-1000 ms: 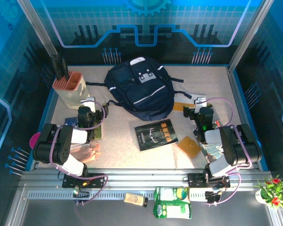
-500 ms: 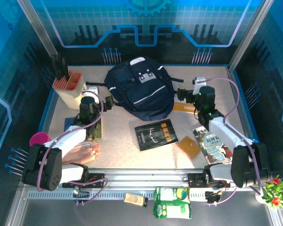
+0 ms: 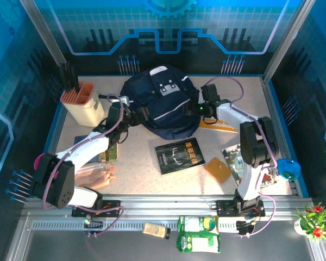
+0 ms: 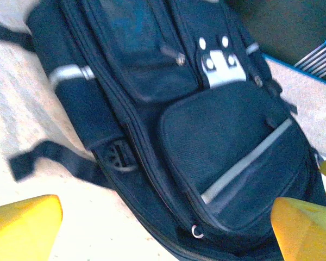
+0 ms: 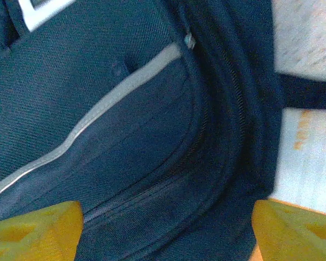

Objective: Pack the student bag
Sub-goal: Rotate the student bag at the top-center of the table.

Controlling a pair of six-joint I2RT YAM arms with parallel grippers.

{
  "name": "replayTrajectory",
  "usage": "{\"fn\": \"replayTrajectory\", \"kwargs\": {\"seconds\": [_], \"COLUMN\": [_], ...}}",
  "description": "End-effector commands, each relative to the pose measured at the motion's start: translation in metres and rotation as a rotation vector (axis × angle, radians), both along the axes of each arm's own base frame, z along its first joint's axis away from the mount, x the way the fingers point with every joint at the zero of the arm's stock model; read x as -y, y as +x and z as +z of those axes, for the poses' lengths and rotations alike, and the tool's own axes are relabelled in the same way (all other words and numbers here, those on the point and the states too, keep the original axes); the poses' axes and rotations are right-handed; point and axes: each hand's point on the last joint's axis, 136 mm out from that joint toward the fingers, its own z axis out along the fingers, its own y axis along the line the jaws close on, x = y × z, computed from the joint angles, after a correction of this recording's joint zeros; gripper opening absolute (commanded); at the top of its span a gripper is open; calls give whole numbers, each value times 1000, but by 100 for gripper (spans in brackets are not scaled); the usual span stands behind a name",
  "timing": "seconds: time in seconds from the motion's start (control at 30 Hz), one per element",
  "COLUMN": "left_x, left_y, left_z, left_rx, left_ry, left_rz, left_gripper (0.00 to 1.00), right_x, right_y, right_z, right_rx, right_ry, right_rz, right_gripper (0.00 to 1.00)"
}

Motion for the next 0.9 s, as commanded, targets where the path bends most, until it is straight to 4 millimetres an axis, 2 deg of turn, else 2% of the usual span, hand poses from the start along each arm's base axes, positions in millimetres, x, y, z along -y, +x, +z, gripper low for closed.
{"fn": "replayTrajectory", "kwargs": {"seconds": [0.0, 0.13, 0.23, 0.33, 0.4, 0.47, 0.57, 0.63, 0.73, 0.87], "left_x": [17, 16, 11, 3, -1, -1, 1, 5, 13, 25], "left_y": [-2, 2, 4, 7, 11, 15, 17, 17, 14, 4], "left_z": [-15, -26, -31, -29, -25, -20, -13, -11, -8, -8], "left_rx": [-100, -148, -175, -194, -195, -192, -195, -201, -224, -269], "left_ry": [-64, -56, -15, 53, 90, 105, 101, 79, 32, -59], "left_rz": [-15, 6, 25, 47, 53, 49, 42, 35, 12, -15], "left_gripper": [99, 99, 99, 99, 99, 99, 99, 99, 99, 97], "right_x": [-21, -38, -58, -91, -121, -133, -114, -87, -47, -18], "right_y": [-18, -40, -67, -92, -106, -110, -98, -84, -60, -22], "right_z": [-16, -34, -41, -30, -12, 4, 33, 49, 51, 43], "right_rx": [-99, -151, -204, -187, -162, -144, -51, 15, 20, 2], "right_ry": [8, 5, 54, 140, 250, 305, 295, 280, 253, 224], "right_rz": [19, 20, 17, 62, 139, 178, 139, 93, 13, -23], "right_gripper": [79, 75, 72, 71, 71, 71, 73, 76, 76, 76]}}
